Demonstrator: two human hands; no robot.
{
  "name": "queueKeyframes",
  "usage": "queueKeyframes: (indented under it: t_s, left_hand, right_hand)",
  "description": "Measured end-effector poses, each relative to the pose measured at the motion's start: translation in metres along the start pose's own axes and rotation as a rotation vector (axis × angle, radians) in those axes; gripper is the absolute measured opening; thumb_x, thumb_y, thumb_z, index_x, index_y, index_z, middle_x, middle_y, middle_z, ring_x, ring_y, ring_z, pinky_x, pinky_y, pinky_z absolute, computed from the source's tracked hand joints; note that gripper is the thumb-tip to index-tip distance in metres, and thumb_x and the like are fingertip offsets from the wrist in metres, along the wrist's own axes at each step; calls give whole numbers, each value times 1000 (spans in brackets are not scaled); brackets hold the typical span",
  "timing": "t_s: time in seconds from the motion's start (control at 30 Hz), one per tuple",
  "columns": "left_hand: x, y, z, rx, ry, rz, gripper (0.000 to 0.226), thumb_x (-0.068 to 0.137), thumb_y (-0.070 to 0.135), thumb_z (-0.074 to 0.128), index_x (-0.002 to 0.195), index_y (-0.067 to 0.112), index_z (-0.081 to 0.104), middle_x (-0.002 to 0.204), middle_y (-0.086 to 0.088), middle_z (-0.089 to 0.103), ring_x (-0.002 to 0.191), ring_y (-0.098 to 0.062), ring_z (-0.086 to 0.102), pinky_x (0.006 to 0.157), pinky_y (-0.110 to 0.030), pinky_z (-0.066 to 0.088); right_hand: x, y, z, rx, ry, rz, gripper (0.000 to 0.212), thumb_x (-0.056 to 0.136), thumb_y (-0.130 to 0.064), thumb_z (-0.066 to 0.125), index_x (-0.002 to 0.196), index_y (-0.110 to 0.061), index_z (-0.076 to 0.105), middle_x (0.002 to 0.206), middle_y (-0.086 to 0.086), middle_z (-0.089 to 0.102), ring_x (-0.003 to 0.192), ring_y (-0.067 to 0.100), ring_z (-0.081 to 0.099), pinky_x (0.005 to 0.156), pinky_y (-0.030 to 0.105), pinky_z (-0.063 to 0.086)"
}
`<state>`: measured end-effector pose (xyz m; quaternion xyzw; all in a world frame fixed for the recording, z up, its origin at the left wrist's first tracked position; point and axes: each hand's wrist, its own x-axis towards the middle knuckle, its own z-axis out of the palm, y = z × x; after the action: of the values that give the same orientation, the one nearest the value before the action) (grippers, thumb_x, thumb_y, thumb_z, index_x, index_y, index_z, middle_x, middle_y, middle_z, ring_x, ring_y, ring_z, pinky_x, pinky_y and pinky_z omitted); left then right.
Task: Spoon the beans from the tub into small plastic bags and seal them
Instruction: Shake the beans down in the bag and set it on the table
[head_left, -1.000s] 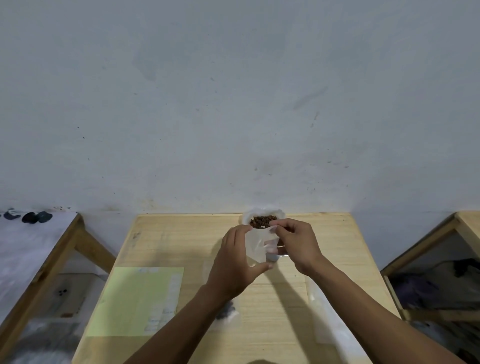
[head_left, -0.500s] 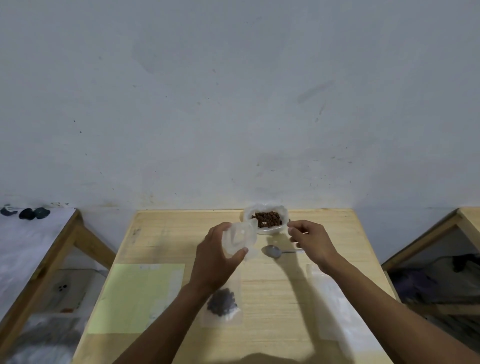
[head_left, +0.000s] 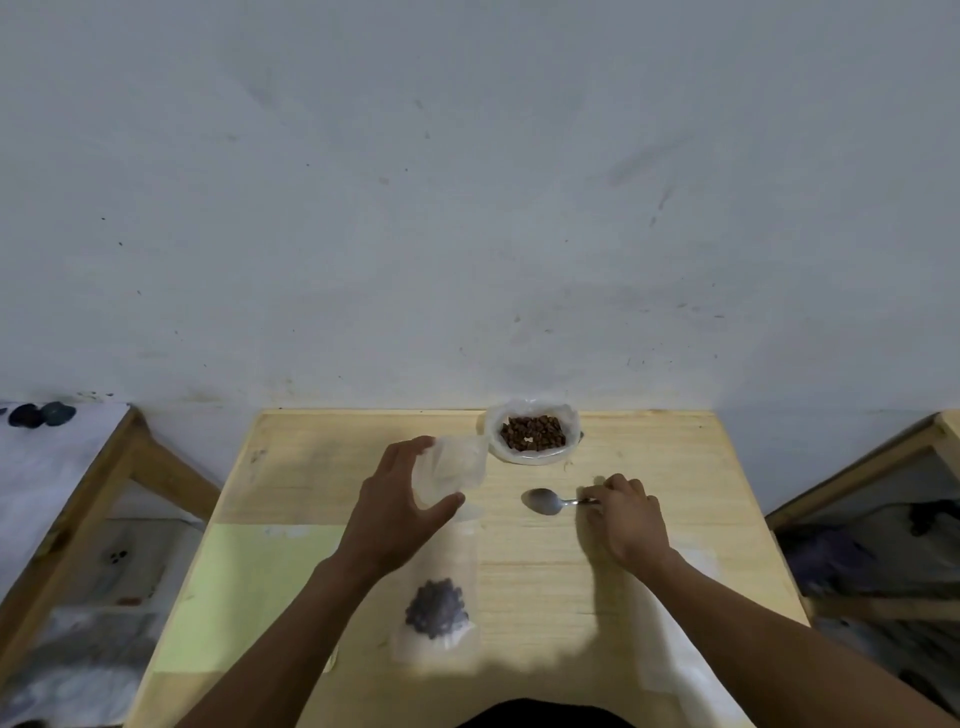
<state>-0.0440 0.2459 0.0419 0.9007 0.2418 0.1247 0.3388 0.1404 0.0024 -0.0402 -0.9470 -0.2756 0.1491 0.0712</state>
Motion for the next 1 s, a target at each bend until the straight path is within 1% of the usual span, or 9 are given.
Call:
queueKeyframes:
  t_s: [0.1, 0.33, 0.43, 0.5, 0.57, 0.63, 0.83, 0.9, 1.0]
  left_hand:
    - [5, -6, 3, 19, -31, -21, 77, 76, 51, 76, 139, 26, 41, 137, 6, 46, 117, -13, 50, 96, -32, 45]
    - [25, -7, 12, 25, -82, -45, 76, 77, 48, 76, 139, 23, 42, 138, 4, 47, 118, -16, 52, 99, -37, 47]
    - [35, -6, 15, 42, -87, -52, 75, 77, 46, 77, 139, 21, 43, 137, 3, 48, 118, -16, 53, 98, -36, 47]
    - [39, -7, 17, 55, -85, -70, 74, 78, 45, 77, 139, 20, 44, 137, 2, 48, 118, -16, 53, 97, -34, 46]
    - [43, -9, 18, 63, -90, -92, 74, 78, 45, 76, 139, 19, 44, 137, 2, 48, 119, -17, 53, 98, -34, 45]
    - [45, -10, 20, 70, -106, -107, 74, 78, 47, 76, 139, 20, 43, 137, 3, 48, 120, -16, 53, 98, -35, 45]
    - [54, -6, 27, 124, -209, -116, 74, 79, 50, 73, 140, 21, 42, 140, 2, 47, 116, -20, 55, 98, -38, 46]
    - [56, -2, 31, 154, -253, -109, 74, 79, 51, 72, 140, 22, 42, 139, 2, 47, 114, -20, 56, 98, -39, 46]
    - [58, 0, 39, 213, -309, -76, 73, 79, 53, 70, 139, 22, 41, 138, 3, 48, 114, -18, 56, 98, -37, 43]
  right_hand:
    - [7, 3, 5, -27, 40, -18, 26, 97, -32, 45, 115, -36, 64, 112, -5, 53, 107, 20, 46, 83, 34, 38]
    - [21, 4, 0, -136, -68, -87, 18, 99, -25, 41, 109, -25, 56, 114, -4, 53, 108, 21, 47, 86, 34, 37]
    - [25, 1, -20, 180, -217, -163, 10, 94, -17, 48, 95, -21, 57, 102, 0, 59, 94, 22, 57, 82, 34, 45]
    - [29, 2, -38, 342, -268, -182, 12, 92, -10, 52, 91, -21, 58, 95, 1, 61, 86, 19, 57, 75, 25, 44]
    - [35, 5, -57, 405, -239, -180, 17, 89, -5, 56, 95, -19, 63, 89, -1, 62, 76, 12, 56, 67, 15, 40]
    - [41, 5, -79, 482, -199, -159, 27, 84, -1, 58, 102, -19, 66, 85, -3, 63, 69, 7, 55, 64, 13, 41]
    - [64, -4, -109, 893, 162, 11, 11, 86, -10, 71, 94, -16, 67, 76, 11, 72, 68, 23, 70, 70, 39, 56]
    - [68, -12, -105, 1024, 292, 72, 2, 91, -14, 67, 92, -13, 69, 77, 13, 70, 71, 27, 71, 74, 42, 60]
    - [74, -22, -86, 1053, 352, 142, 15, 100, -20, 53, 97, -14, 67, 85, 8, 72, 79, 22, 72, 82, 45, 59]
